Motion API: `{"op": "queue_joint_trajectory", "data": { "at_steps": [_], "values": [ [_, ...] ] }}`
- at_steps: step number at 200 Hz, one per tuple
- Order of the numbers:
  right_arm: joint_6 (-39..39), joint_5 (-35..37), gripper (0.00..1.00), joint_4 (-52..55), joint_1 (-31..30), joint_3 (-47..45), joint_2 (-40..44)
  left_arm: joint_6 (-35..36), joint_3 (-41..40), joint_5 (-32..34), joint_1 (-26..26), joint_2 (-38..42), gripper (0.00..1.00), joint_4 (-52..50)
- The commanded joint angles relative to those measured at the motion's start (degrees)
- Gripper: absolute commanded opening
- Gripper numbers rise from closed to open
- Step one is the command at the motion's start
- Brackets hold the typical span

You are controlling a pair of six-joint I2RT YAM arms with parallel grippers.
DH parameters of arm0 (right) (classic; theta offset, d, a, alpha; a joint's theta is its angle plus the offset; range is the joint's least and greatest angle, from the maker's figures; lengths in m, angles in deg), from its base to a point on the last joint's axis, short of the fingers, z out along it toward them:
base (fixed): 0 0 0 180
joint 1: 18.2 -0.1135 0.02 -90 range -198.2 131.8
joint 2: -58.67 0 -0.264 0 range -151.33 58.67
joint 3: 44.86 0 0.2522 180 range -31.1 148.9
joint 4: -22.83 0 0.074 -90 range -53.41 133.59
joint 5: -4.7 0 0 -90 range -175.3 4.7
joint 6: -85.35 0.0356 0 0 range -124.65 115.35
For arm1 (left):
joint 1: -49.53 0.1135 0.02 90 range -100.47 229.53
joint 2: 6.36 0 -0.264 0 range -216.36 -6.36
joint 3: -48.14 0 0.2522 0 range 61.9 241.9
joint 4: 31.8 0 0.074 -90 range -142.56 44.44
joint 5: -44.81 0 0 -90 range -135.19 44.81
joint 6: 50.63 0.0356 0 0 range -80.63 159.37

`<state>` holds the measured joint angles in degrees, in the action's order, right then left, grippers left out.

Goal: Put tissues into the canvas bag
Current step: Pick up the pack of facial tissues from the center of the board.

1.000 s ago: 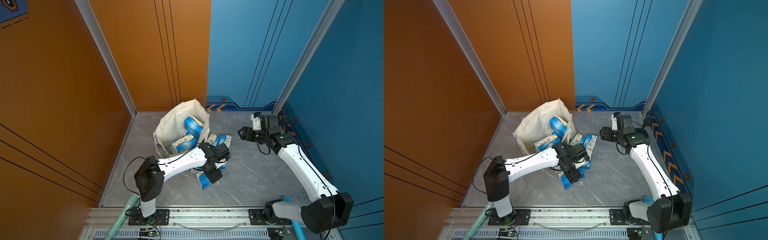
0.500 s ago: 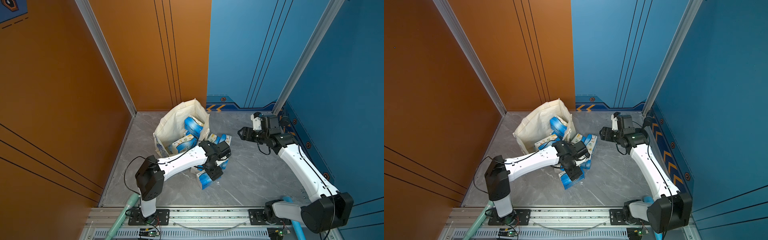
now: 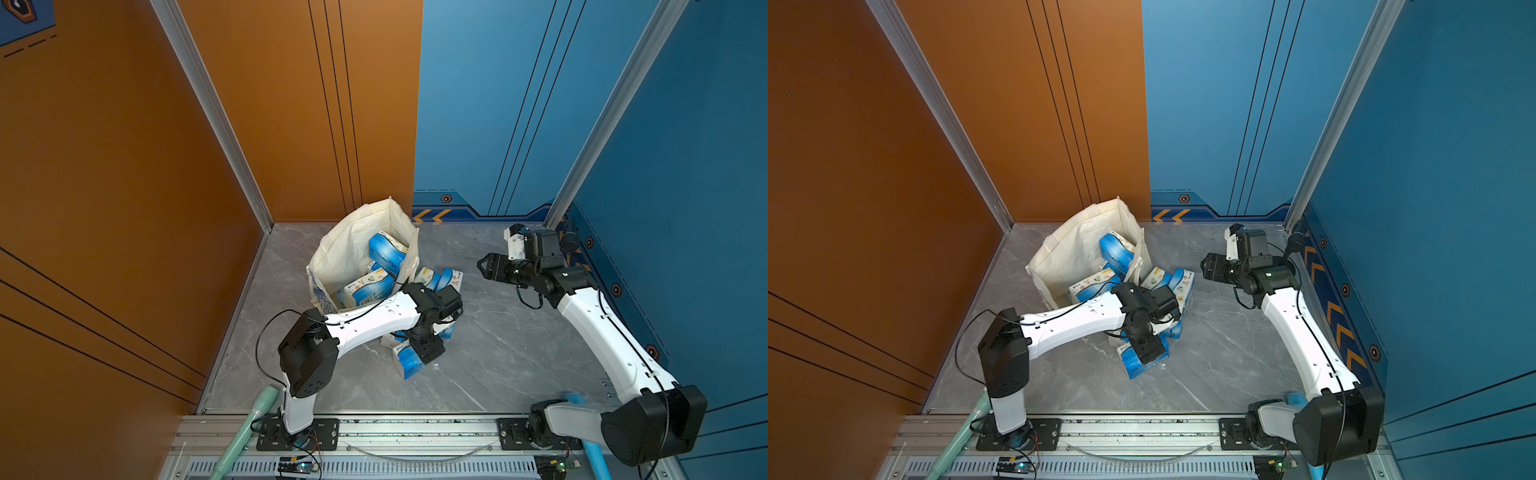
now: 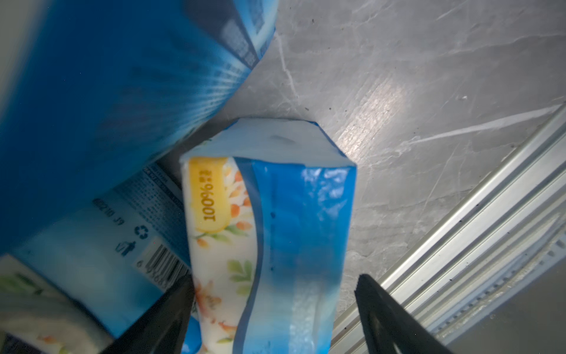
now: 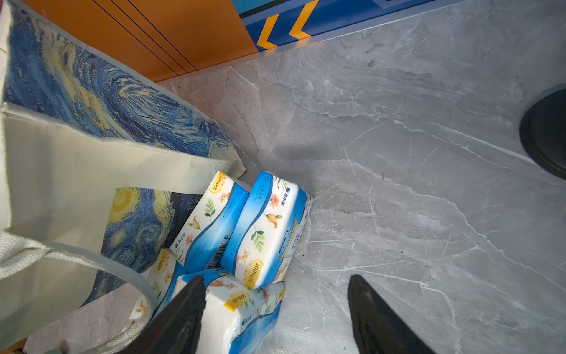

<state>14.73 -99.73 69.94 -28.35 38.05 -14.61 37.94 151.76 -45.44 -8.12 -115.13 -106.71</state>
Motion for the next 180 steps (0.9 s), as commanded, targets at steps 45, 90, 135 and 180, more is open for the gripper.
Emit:
{"op": "queue_joint_trajectory", "data": {
  "at_steps": [45,90,135,180],
  "values": [
    [-0.35,-1.09,0.75,-1.26,0.92,-1.38,0.94,1.71,2.86,-1.26,0.5,-3.51,0.85,-1.63],
    [-0.34,-1.21,0.75,-1.17,1.21,-1.47,1.45,1.18,1.78,-3.64,-0.23,-4.43,0.7,-1.61],
    [-0.3,-1.28,0.75,-1.0,1.29,-1.61,2.12,-0.13,0.75,-5.55,0.17,-3.74,0.35,-2.39],
    [-0.3,-0.77,0.75,-0.47,1.36,-1.5,3.14,-0.85,1.75,-6.1,-0.17,3.66,0.3,-3.72]
  ]
}}
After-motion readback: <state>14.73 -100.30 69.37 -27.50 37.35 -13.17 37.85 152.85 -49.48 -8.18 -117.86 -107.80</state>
